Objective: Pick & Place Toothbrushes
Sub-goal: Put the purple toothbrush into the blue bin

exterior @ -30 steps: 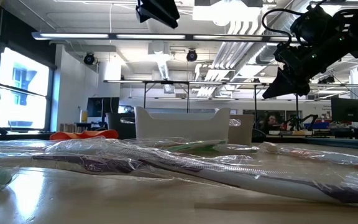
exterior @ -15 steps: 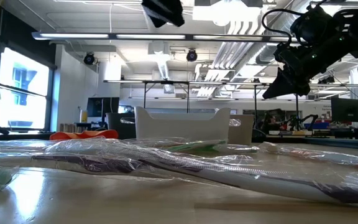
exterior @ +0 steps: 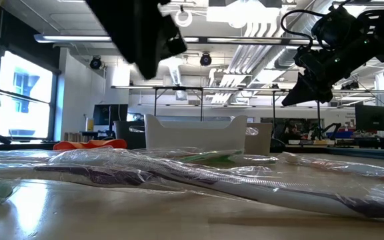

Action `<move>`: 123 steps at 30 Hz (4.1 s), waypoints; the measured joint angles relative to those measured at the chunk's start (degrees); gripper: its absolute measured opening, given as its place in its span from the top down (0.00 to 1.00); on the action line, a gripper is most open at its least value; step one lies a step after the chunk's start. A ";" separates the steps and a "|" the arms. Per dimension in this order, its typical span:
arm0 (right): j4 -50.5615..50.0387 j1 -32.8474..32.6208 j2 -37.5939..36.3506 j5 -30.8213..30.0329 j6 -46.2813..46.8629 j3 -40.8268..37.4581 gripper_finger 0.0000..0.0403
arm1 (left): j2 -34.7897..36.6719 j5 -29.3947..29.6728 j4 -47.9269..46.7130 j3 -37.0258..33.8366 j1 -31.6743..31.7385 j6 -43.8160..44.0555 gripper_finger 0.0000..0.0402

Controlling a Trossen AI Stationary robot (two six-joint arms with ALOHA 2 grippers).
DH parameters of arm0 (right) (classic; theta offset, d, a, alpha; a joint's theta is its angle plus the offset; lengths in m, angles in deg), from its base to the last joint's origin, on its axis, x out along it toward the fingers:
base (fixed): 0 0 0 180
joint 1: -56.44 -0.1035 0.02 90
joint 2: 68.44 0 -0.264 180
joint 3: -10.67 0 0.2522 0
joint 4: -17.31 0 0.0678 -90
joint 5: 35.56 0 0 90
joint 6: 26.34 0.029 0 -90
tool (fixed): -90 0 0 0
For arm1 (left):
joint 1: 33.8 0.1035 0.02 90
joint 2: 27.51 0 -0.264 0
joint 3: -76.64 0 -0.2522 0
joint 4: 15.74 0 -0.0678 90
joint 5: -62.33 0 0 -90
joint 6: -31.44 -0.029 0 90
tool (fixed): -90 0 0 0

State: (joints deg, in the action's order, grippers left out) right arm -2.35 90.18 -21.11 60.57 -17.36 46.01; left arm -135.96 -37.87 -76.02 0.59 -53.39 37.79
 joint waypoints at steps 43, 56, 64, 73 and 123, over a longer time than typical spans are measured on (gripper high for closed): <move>-0.77 -0.01 0.00 -0.02 1.72 0.00 0.99 | -9.57 -12.23 4.03 0.00 0.94 -0.28 0.71; 1.58 -1.64 -0.02 -0.41 2.59 -1.82 0.99 | -9.53 -11.32 6.88 0.00 0.83 10.76 0.71; 4.73 -3.67 -0.02 0.02 -0.22 -2.73 0.99 | -9.50 -9.73 9.35 0.00 0.83 13.47 0.71; 4.64 -5.36 -0.02 1.18 -0.23 -2.73 0.99 | -9.48 -9.24 8.94 0.00 -0.14 16.56 0.71; 4.84 -5.37 0.00 1.51 -0.47 -2.75 0.99 | -13.48 -5.79 6.05 0.11 -2.49 21.06 0.71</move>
State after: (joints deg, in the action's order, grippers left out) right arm 2.50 84.82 -21.11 62.08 -17.83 43.26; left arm -149.44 -43.66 -69.97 0.70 -55.88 58.84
